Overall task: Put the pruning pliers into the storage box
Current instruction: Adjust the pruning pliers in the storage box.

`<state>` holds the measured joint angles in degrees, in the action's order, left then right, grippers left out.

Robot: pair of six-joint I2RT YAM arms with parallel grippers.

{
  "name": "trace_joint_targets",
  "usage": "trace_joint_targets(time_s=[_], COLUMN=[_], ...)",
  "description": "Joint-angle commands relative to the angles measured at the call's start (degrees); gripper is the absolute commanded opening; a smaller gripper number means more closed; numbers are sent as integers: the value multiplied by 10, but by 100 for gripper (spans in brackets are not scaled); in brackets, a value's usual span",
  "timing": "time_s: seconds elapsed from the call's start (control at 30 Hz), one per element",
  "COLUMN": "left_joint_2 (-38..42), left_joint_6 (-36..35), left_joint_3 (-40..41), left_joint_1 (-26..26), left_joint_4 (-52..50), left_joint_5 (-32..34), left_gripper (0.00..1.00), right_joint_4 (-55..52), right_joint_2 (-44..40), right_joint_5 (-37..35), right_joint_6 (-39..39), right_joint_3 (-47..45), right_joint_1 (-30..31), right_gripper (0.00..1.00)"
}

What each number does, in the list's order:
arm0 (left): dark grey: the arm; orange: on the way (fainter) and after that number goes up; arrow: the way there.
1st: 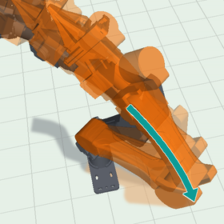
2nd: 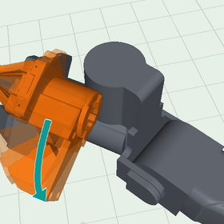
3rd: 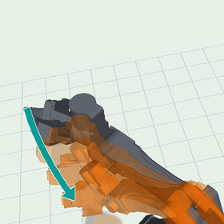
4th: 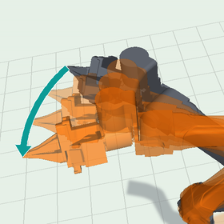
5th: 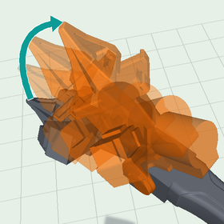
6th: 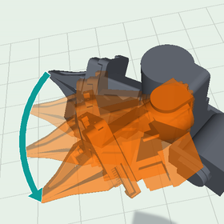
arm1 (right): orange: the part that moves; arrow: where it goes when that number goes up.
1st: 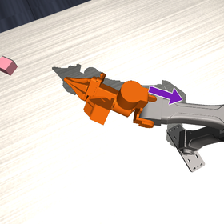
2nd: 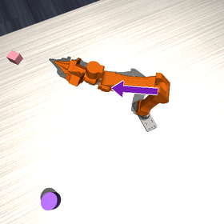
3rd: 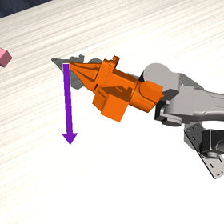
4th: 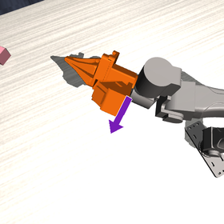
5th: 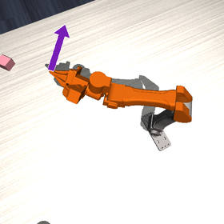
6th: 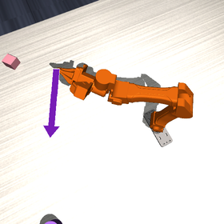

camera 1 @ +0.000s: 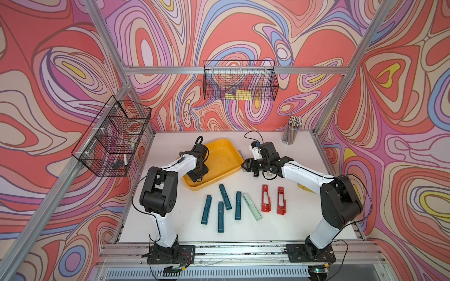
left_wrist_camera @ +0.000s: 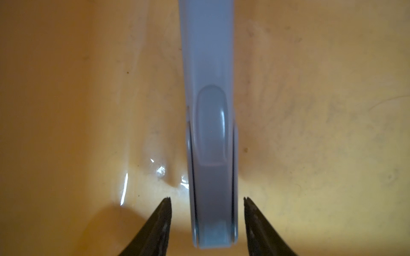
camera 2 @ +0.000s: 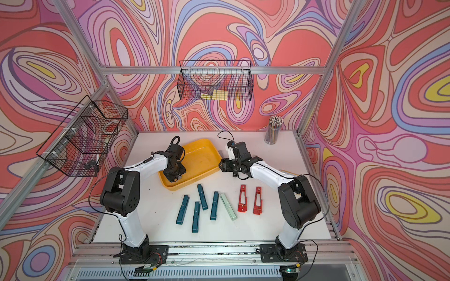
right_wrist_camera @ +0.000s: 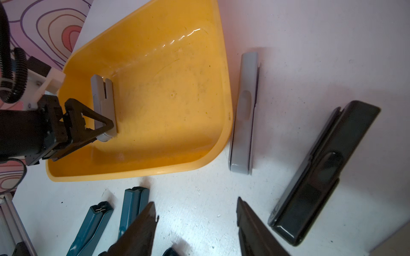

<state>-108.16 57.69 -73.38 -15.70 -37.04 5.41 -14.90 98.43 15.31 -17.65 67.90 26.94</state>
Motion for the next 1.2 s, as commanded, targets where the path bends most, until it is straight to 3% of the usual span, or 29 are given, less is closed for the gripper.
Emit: trace_joint_targets(time_s=[0.0,0.7,1.17], left_joint_2=[-8,27,36], left_joint_6=[6,-33,-46], left_joint_3=[-16,-16,-21], left_joint_1=[-1,16,18], left_joint_4=[-10,-99,-121], left_joint_5=[7,81,76], left_gripper=[44,35,47], right_joint_4=[0,9,5], right_joint_2=[-5,2,7], right_joint_5=[9,29,31], right_joint_6=[6,-4,-5], right_joint_3=[4,1,5], right_joint_1=[-4,-5,-6], right_gripper=[61,61,61])
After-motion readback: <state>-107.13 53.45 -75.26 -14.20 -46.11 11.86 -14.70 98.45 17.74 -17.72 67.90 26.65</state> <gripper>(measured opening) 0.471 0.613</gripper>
